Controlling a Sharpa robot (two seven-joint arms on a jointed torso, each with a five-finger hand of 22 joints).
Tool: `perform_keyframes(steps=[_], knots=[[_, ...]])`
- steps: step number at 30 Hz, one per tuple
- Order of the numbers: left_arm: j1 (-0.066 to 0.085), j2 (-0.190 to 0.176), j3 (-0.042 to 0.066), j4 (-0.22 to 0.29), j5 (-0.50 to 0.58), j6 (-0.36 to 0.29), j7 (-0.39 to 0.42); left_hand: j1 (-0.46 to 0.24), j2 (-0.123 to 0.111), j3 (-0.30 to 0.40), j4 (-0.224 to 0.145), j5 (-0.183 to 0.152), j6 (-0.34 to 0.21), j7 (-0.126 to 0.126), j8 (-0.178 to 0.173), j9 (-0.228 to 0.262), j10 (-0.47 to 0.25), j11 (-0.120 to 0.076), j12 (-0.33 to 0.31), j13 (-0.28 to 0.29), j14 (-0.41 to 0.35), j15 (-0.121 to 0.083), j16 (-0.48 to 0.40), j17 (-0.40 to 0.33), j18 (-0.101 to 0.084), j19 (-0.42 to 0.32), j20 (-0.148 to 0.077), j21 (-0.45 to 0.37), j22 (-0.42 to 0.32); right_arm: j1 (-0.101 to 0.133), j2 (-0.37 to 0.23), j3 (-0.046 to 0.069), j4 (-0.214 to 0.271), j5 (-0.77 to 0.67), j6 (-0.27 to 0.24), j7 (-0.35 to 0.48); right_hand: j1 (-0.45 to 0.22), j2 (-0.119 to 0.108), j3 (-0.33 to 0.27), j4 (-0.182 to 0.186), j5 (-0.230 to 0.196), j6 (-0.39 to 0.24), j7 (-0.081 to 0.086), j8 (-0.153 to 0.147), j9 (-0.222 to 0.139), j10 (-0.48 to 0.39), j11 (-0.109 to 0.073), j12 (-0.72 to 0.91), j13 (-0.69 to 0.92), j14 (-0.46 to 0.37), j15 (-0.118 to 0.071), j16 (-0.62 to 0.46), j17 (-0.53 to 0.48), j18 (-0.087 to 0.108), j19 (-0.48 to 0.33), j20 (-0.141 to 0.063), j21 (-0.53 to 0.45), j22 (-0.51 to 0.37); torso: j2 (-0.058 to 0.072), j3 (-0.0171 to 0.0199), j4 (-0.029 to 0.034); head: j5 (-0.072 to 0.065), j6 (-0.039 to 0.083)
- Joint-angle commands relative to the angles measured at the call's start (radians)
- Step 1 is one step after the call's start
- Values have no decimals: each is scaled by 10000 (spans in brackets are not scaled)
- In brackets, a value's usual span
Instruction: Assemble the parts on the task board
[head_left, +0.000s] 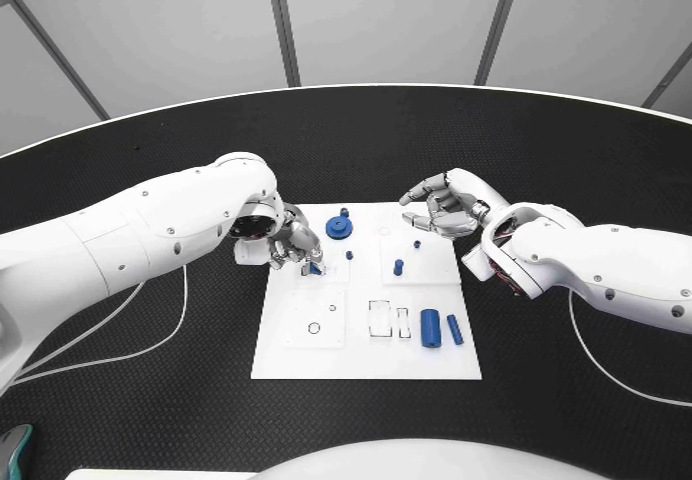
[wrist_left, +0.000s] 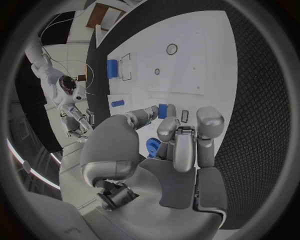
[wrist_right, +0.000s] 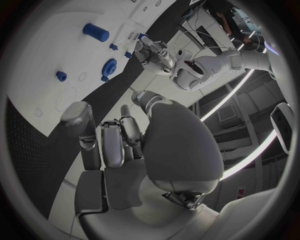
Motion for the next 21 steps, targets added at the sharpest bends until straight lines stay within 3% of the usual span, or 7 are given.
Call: perform_keyframes(steps=[1,21], knots=[[7,-2,1,22,-29,-39,-420,205,189,326,-250,20,195,-115,31,4,59,-3,20,-4,779,-58,2,1569,-184,76,8,29,1,-1,1,0,6,0,-2,2,-51,-75,76,0,45,53,-3,34,-9,49,2,45,0,450,-74,14,12,112,45,10,-12,7,12,-3,0,-14,15],[5,627,-2,-639,-329,120,-436,214,183,353,-245,20,220,-133,51,38,114,-20,52,72,780,-74,2,1567,-195,108,-8,63,63,-1,14,0,33,0,-15,-1,-61,-82,111,-21,57,51,-1,32,-13,37,4,32,-15,449,-74,10,9,113,42,10,-21,6,22,13,-17,15,26]])
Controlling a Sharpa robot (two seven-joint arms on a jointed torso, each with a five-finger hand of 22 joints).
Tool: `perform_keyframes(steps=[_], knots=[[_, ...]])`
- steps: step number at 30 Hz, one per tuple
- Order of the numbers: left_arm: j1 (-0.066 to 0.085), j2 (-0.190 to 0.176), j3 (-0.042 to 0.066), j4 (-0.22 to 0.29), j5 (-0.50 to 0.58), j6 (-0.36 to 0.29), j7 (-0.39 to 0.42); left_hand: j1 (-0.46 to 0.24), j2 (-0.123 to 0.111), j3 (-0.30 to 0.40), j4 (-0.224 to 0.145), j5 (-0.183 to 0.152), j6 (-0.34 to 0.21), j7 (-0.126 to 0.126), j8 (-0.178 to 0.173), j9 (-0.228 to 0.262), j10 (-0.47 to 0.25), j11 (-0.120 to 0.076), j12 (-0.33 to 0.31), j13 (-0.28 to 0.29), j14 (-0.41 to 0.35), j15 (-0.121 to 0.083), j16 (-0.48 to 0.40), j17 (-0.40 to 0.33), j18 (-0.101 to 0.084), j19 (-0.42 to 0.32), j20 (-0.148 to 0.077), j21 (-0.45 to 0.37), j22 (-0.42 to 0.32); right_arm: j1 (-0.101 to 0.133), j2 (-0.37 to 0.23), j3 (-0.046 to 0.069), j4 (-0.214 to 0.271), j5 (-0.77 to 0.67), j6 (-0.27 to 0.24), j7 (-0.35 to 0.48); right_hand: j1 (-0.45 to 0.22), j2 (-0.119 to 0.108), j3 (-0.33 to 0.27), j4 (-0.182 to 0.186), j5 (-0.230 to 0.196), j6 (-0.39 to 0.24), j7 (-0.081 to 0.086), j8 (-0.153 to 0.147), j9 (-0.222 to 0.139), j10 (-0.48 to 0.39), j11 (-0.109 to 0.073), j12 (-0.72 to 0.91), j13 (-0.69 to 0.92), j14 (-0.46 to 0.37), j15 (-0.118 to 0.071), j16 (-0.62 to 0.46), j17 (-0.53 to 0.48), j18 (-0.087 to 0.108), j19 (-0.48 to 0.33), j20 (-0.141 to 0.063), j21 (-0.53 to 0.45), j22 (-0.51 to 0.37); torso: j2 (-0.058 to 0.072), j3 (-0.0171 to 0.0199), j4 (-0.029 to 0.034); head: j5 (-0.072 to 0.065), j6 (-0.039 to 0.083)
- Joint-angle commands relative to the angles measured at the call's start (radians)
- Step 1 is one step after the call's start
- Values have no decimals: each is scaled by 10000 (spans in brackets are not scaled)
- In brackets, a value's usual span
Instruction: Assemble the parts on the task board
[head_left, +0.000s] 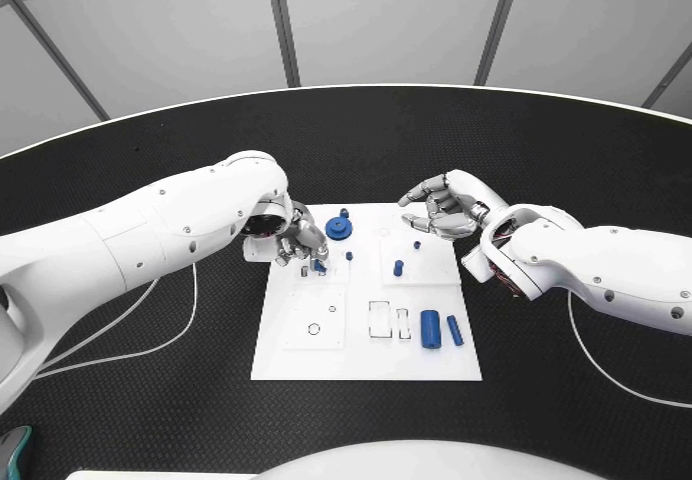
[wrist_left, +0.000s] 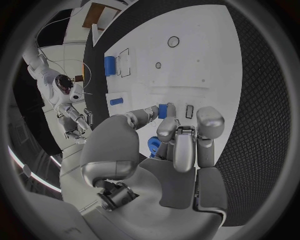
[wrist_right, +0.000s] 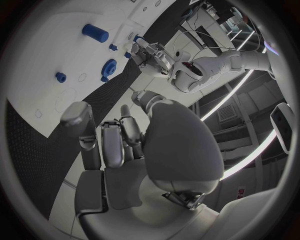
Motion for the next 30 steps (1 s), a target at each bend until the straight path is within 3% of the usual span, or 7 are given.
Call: perform_keyframes(steps=[1,30], knots=[[-2,105,-1,-126,-49,120,-441,217,183,330,-277,29,222,-137,64,15,55,-5,46,-3,779,-77,1,1566,-195,80,21,66,15,0,-2,0,5,0,-2,-2,-20,-41,39,-6,57,51,-1,32,-14,38,4,32,-15,449,-74,11,12,114,42,10,-21,8,-4,5,-6,6,-12],[-25,615,-4,-792,-533,575,-515,247,133,359,-316,29,244,-162,99,77,161,-31,115,163,785,-101,6,1582,-200,102,-2,82,41,0,-7,1,38,0,-7,-15,-20,-41,39,-6,57,51,-1,32,-14,38,4,32,-15,449,-74,11,12,114,42,10,-21,8,-8,2,-1,-4,-74]])
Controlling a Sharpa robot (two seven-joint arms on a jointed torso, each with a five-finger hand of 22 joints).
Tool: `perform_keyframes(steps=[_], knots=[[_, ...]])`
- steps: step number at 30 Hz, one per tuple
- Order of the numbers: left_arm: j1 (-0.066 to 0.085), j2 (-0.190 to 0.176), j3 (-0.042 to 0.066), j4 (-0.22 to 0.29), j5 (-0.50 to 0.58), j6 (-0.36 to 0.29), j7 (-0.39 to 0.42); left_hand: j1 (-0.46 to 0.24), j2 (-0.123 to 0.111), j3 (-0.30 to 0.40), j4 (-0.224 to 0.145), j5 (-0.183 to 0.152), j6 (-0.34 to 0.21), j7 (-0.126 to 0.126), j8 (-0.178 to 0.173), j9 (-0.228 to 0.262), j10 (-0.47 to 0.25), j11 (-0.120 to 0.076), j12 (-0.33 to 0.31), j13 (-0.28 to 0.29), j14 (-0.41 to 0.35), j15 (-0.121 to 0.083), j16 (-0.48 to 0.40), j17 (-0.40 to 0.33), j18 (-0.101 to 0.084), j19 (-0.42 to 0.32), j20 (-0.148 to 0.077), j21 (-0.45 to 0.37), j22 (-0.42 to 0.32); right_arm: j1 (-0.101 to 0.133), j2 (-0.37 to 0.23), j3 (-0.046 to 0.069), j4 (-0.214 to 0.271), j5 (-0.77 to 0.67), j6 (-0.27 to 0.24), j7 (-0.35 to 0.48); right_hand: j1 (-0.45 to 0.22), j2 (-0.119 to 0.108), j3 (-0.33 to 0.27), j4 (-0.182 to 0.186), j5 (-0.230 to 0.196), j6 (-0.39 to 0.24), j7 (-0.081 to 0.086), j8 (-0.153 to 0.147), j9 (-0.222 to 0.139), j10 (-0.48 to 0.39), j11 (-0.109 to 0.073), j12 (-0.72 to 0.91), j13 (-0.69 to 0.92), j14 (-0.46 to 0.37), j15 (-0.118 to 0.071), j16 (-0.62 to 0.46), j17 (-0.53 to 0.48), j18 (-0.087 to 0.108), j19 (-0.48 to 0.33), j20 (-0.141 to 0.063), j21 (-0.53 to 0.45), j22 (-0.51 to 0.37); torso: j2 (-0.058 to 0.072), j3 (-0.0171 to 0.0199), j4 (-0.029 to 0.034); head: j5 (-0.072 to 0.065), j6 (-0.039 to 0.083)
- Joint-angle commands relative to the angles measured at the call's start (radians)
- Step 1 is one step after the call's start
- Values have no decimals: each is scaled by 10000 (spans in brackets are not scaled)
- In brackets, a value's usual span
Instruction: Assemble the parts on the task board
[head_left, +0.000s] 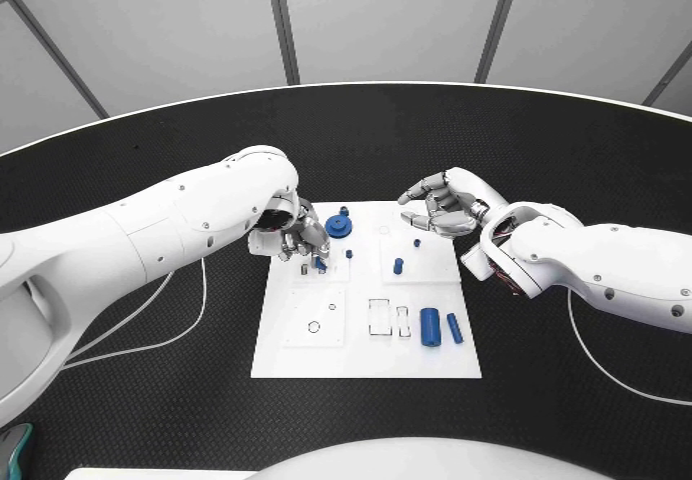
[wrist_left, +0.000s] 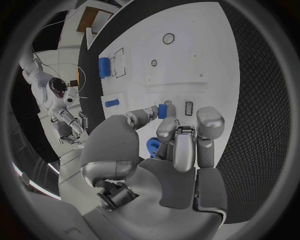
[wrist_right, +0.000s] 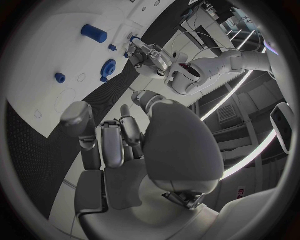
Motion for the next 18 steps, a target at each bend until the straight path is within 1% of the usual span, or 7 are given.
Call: perform_keyframes(steps=[1,11,18], knots=[[-6,24,0,-31,-19,43,-517,235,145,362,-313,35,242,-164,71,24,89,0,75,55,823,-65,6,1582,-200,102,-3,45,11,0,-3,1,2,0,1,-2,-21,-41,39,-5,57,51,-1,32,-15,38,4,32,-15,449,-73,10,14,114,42,10,-21,8,-2,4,-5,0,-11],[-20,49,-1,-99,-45,173,-541,234,134,360,-315,34,246,-166,76,35,75,-2,61,8,824,-68,7,1586,-201,105,-8,46,14,0,2,1,7,0,3,-1,-21,-41,39,-5,57,51,-1,32,-15,38,4,32,-15,449,-73,10,14,114,42,10,-21,8,-4,1,6,-17,-33],[-33,67,-2,-149,-65,138,-547,225,123,352,-307,34,255,-169,86,48,68,-5,52,-24,827,-71,11,1597,-201,106,-13,46,12,1,-2,1,11,0,2,-2,-21,-41,39,-5,57,51,-1,32,-15,38,4,32,-15,449,-73,10,14,114,42,10,-21,8,5,-1,0,-11,-28]])
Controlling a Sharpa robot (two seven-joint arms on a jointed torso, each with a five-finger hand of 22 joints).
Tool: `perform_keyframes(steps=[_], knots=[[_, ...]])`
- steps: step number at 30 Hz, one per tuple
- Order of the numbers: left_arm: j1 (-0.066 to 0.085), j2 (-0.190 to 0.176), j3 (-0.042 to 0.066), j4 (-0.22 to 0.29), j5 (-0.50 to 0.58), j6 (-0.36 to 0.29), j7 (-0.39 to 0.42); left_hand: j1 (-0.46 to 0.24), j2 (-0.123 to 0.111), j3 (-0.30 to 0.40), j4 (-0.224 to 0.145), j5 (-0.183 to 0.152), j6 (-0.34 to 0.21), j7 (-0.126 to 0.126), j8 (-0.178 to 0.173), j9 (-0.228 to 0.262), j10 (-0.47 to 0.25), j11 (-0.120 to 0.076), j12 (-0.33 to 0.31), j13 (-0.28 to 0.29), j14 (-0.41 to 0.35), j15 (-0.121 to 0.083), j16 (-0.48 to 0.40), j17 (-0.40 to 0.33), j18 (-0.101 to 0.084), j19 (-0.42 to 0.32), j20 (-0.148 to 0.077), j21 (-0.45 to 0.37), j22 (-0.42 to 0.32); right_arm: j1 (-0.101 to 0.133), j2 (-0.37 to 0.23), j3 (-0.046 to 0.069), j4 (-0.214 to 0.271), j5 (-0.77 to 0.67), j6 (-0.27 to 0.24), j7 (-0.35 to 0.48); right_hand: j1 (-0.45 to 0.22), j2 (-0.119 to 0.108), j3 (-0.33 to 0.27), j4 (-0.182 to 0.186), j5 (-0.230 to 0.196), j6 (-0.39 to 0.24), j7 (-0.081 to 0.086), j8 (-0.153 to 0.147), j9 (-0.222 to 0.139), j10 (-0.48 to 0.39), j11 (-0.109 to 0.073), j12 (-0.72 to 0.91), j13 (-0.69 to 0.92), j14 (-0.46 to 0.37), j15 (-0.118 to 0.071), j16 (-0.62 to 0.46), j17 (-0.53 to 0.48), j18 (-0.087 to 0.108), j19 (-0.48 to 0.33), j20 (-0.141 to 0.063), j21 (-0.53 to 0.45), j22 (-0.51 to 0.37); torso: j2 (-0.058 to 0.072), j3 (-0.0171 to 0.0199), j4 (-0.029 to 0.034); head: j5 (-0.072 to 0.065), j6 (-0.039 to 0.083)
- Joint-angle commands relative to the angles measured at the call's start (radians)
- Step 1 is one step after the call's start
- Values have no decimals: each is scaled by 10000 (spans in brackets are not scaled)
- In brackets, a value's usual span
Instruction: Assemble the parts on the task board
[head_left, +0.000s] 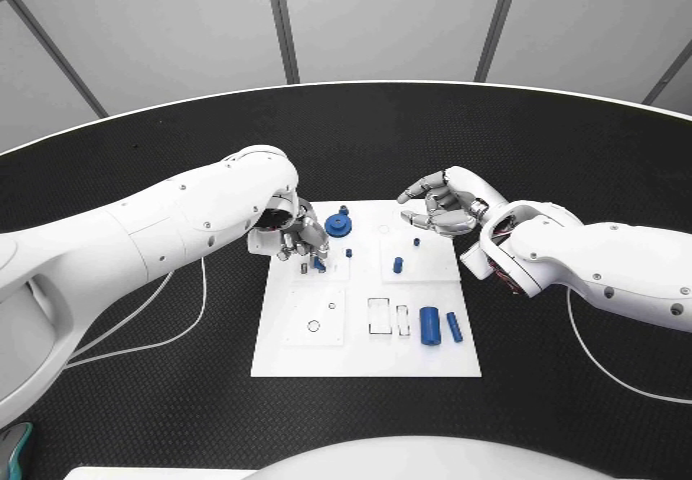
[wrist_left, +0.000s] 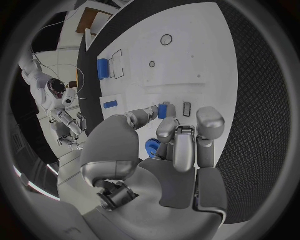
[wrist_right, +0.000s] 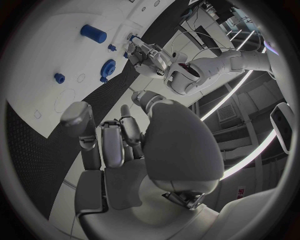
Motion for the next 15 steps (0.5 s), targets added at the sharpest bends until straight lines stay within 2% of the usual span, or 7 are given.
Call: perform_keyframes(steps=[1,15], knots=[[-5,4,0,-14,-6,-15,-547,216,116,346,-296,10,262,-173,50,22,57,-24,12,-18,827,-74,11,1598,-200,75,13,43,9,1,-1,0,1,0,-1,-1,-21,-42,39,-5,57,51,-1,32,-16,38,4,31,-15,449,-73,10,15,114,42,10,-21,9,9,-1,0,1,-1],[-46,25,0,-22,-181,-67,-545,166,87,297,-228,10,313,-199,97,85,83,-43,18,-10,831,-91,15,1612,-206,86,-3,49,24,1,14,0,-6,0,3,2,-21,-42,39,-5,57,51,-1,32,-16,38,4,31,-15,449,-73,10,15,114,42,10,-21,9,3,-3,-2,4,-45]])
